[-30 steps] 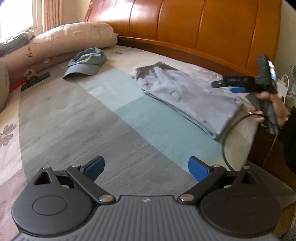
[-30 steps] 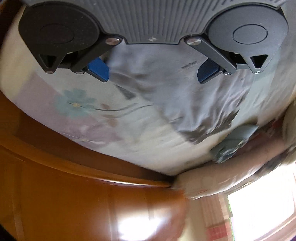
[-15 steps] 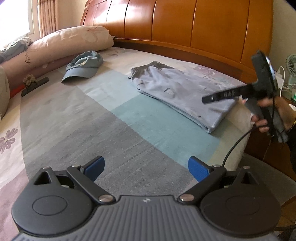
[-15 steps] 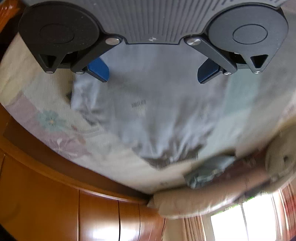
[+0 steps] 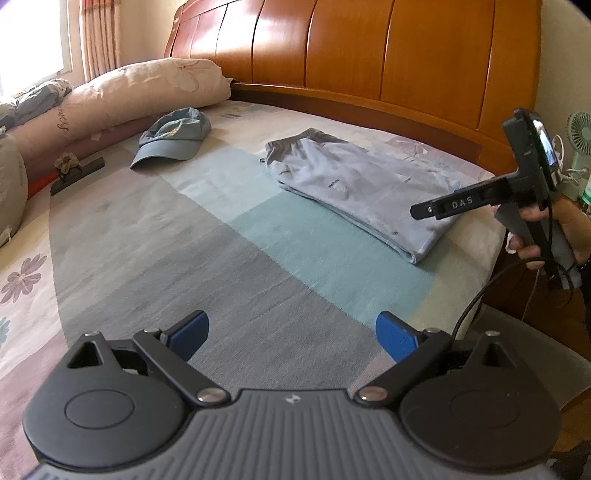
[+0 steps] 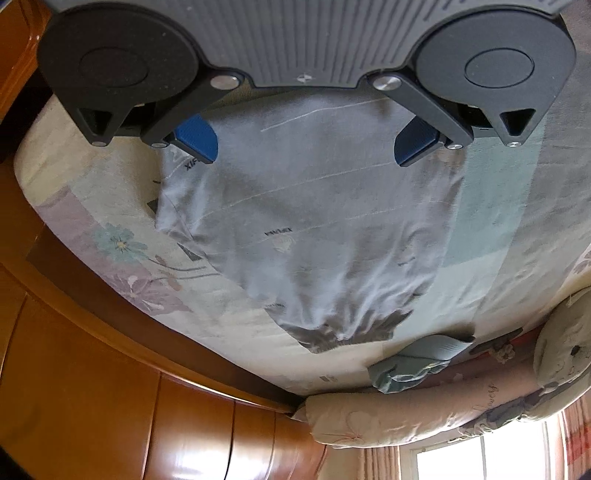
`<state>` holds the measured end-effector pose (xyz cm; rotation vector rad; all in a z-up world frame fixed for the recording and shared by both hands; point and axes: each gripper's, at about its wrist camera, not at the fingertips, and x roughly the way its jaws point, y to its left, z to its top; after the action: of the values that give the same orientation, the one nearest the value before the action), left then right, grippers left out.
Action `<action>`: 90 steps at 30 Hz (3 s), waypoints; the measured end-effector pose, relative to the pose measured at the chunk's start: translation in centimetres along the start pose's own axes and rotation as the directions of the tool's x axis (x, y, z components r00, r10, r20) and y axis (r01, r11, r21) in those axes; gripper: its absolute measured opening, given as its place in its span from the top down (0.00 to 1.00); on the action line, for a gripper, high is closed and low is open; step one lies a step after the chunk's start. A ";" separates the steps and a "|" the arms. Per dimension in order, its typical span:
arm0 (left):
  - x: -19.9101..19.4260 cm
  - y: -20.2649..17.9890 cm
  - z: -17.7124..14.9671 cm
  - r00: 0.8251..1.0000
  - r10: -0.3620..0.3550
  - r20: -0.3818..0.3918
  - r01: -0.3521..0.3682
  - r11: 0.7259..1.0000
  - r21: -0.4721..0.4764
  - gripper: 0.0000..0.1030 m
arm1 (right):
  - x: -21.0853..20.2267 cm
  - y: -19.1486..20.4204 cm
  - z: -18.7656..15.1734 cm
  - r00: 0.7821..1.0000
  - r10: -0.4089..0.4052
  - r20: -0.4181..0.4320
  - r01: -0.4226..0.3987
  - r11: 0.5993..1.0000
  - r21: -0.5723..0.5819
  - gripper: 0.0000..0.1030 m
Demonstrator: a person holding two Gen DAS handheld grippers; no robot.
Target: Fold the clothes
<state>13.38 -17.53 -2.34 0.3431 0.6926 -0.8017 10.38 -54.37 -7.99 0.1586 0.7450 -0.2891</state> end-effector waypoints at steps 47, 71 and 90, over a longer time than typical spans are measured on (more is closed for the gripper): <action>-0.8 -4.5 2.7 0.991 -0.116 0.061 0.120 0.990 -0.068 0.01 | -14.8 6.5 -4.8 0.995 -0.097 -0.010 0.097 0.990 0.104 0.00; -0.8 -4.5 3.6 0.999 -0.047 -0.018 0.044 0.990 -0.132 0.01 | -14.9 6.0 -4.4 0.994 -0.114 0.005 0.112 0.986 0.123 0.00; -0.9 -4.5 3.7 0.999 -0.040 -0.025 0.036 0.991 -0.128 0.01 | -14.9 6.2 -4.2 0.995 -0.097 0.008 0.096 0.988 0.118 0.00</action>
<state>11.13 -21.99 0.89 0.2256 0.7745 -0.7858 -0.72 -44.43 -0.58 0.2325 0.7233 -0.4265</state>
